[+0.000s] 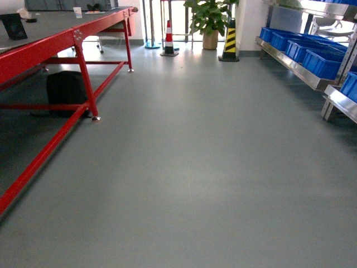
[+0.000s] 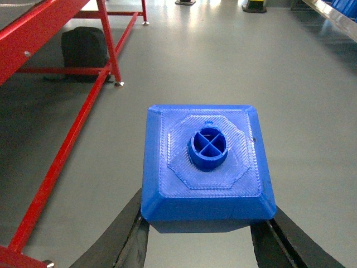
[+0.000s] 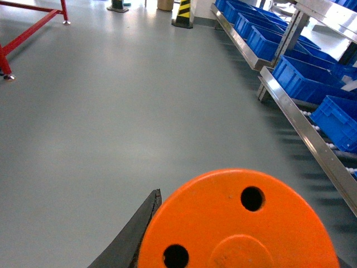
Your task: Sort blue parts and orange caps into right shelf containers
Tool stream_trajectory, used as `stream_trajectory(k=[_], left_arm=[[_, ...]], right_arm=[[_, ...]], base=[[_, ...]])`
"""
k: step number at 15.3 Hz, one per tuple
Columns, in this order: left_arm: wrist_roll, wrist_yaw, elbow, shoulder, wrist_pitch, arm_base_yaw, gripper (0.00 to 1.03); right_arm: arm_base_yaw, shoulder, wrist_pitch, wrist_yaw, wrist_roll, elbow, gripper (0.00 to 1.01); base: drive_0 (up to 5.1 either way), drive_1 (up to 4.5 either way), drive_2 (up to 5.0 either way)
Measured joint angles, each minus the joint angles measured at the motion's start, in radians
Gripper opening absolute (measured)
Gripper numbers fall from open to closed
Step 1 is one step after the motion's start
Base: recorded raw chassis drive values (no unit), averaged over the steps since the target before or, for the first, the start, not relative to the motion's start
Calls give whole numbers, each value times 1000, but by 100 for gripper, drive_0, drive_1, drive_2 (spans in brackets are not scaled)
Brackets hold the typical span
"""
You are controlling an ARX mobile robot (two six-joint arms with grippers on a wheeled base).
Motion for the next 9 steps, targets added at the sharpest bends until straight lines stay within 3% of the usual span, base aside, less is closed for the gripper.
stream_trajectory(k=[9], left_arm=[[0,1,0,0,-1,0,44]], right_arm=[[0,-3,1,0,0,0,43]], base=[[5,428,-418]])
